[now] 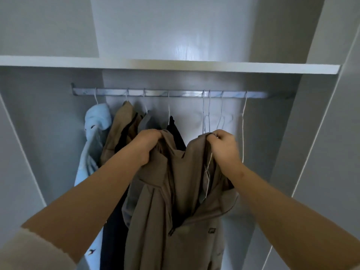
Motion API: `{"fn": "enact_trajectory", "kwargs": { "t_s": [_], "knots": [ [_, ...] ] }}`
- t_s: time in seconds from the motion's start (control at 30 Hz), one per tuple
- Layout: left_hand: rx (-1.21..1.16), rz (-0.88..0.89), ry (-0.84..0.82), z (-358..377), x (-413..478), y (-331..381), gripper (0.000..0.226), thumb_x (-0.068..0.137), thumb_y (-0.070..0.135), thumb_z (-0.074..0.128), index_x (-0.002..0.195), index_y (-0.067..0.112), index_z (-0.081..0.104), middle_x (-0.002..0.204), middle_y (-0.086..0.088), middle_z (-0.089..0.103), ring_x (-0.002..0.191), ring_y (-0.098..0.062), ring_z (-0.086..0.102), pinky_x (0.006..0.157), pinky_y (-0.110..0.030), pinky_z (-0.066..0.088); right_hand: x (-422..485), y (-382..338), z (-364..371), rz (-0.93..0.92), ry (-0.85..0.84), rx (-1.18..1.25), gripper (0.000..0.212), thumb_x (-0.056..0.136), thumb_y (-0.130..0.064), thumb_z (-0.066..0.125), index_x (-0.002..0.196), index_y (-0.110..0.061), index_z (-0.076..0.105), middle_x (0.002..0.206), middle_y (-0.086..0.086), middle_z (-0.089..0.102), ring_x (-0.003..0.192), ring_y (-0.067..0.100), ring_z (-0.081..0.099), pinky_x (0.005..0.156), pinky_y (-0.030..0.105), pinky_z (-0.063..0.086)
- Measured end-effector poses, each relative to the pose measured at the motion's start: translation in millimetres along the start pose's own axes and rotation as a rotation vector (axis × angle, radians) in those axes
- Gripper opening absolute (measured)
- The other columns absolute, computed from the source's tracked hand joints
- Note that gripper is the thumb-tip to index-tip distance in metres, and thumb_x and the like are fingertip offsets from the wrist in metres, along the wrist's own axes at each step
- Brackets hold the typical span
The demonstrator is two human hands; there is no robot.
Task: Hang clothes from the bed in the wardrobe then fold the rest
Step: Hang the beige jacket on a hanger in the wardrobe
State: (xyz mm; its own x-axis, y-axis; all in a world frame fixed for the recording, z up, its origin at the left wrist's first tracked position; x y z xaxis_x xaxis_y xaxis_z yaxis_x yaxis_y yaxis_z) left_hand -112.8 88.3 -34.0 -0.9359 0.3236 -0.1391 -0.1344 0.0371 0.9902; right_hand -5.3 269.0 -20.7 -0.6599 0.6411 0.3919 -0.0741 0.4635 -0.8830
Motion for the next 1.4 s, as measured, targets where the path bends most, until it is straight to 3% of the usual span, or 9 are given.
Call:
{"fn": "enact_trajectory", "kwargs": {
  "t_s": [0.1, 0.23, 0.4, 0.5, 0.7, 0.9, 1.03, 1.23, 1.4],
  "knots": [
    [-0.176, -0.064, -0.004, -0.4, 22.8, -5.6, 0.041, 0.097, 0.023, 0.048, 0.131, 0.002, 0.05, 0.128, -0.018, 0.055, 0.116, -0.031, 0.052, 0.095, -0.035, 0.044, 31.4, 8.3, 25.3, -0.024, -0.23, -0.063, 0.018, 0.085, -0.011, 0.052, 0.071, -0.01, 0.063, 0.063, -0.005, 0.055, 0.063, 0.007, 0.049, 0.06, 0.02, 0.039],
    [-0.241, -0.101, 0.039, -9.8, 52.6, -16.8, 0.029, 0.093, 0.03, 0.054, 0.107, 0.006, 0.064, 0.092, -0.013, 0.066, 0.082, -0.025, 0.06, 0.068, -0.032, 0.049, 51.6, 25.5, 53.2, 0.029, -0.392, -0.072, 0.023, 0.079, -0.009, 0.055, 0.057, -0.015, 0.057, 0.049, -0.012, 0.05, 0.057, 0.006, 0.048, 0.054, 0.015, 0.037],
    [-0.22, -0.085, -0.036, -5.4, 79.6, -14.5, 0.019, 0.092, 0.026, 0.055, 0.086, 0.011, 0.065, 0.083, -0.012, 0.066, 0.076, -0.023, 0.061, 0.061, -0.026, 0.049, 68.6, 34.4, 71.4, 0.052, -0.251, 0.075, 0.023, 0.083, -0.007, 0.054, 0.062, -0.016, 0.06, 0.057, -0.011, 0.056, 0.057, 0.003, 0.05, 0.052, 0.009, 0.039],
    [-0.175, -0.059, -0.117, -5.0, 87.3, -9.3, 0.02, 0.095, 0.022, 0.049, 0.083, 0.015, 0.064, 0.081, -0.01, 0.064, 0.075, -0.021, 0.06, 0.065, -0.027, 0.05, 80.3, 31.3, 80.1, -0.039, -0.153, -0.218, 0.017, 0.087, -0.012, 0.051, 0.073, -0.016, 0.06, 0.07, -0.011, 0.059, 0.068, 0.006, 0.052, 0.055, 0.006, 0.038],
    [-0.186, -0.084, -0.102, -39.2, 109.5, -6.8, 0.019, 0.094, 0.026, 0.052, 0.083, 0.014, 0.064, 0.082, -0.009, 0.064, 0.075, -0.022, 0.059, 0.064, -0.028, 0.049, 101.7, 47.0, 112.5, -0.2, -0.11, -1.052, 0.035, 0.087, -0.013, 0.048, 0.121, -0.01, 0.056, 0.125, 0.009, 0.055, 0.113, 0.027, 0.046, 0.089, 0.033, 0.039],
    [-0.221, -0.111, -0.181, -40.3, 121.5, -9.2, 0.018, 0.094, 0.024, 0.051, 0.087, 0.014, 0.064, 0.08, -0.009, 0.065, 0.071, -0.02, 0.06, 0.055, -0.026, 0.048, 109.9, 66.0, 101.2, -0.196, -0.011, -1.471, 0.059, 0.085, -0.015, 0.054, 0.137, -0.02, 0.027, 0.136, 0.009, 0.034, 0.114, 0.027, 0.043, 0.088, 0.032, 0.036],
    [-0.21, -0.123, -0.186, -46.5, 130.2, -8.4, 0.018, 0.094, 0.025, 0.052, 0.092, 0.013, 0.064, 0.082, -0.01, 0.065, 0.072, -0.021, 0.06, 0.056, -0.026, 0.048, 115.4, 70.1, 86.2, -0.014, 0.028, -1.35, 0.06, 0.082, -0.002, 0.053, 0.135, -0.015, 0.028, 0.122, 0.011, 0.048, 0.11, 0.029, 0.05, 0.08, 0.034, 0.042],
    [-0.227, -0.135, -0.191, -47.4, 131.9, -9.9, 0.02, 0.094, 0.024, 0.051, 0.099, 0.009, 0.063, 0.084, -0.01, 0.063, 0.074, -0.021, 0.058, 0.064, -0.028, 0.047, 114.4, 76.9, 66.6, 0.272, 0.116, -0.758, 0.024, 0.091, -0.005, 0.039, 0.111, -0.005, 0.054, 0.111, 0.02, 0.06, 0.094, 0.034, 0.055, 0.072, 0.03, 0.037],
    [-0.224, -0.107, -0.188, -46.2, 128.6, -10.8, 0.021, 0.097, 0.023, 0.046, 0.095, 0.012, 0.063, 0.085, -0.01, 0.062, 0.076, -0.019, 0.058, 0.065, -0.028, 0.047, 113.6, 52.3, 71.8, 0.208, 0.2, -0.483, 0.025, 0.097, -0.015, 0.041, 0.111, -0.004, 0.058, 0.097, 0.016, 0.061, 0.072, 0.023, 0.052, 0.065, 0.022, 0.035]
  ]
}}
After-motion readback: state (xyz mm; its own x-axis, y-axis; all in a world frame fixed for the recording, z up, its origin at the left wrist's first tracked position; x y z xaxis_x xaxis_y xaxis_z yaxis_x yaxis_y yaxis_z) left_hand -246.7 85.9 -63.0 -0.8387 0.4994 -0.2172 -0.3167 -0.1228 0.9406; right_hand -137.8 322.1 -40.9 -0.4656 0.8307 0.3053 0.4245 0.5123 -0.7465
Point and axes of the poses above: each hand's wrist, its own x-axis towards the middle knuckle, its own z-axis out of the palm, y = z × x, the point moved 7 cm from there along x, towards the middle knuckle
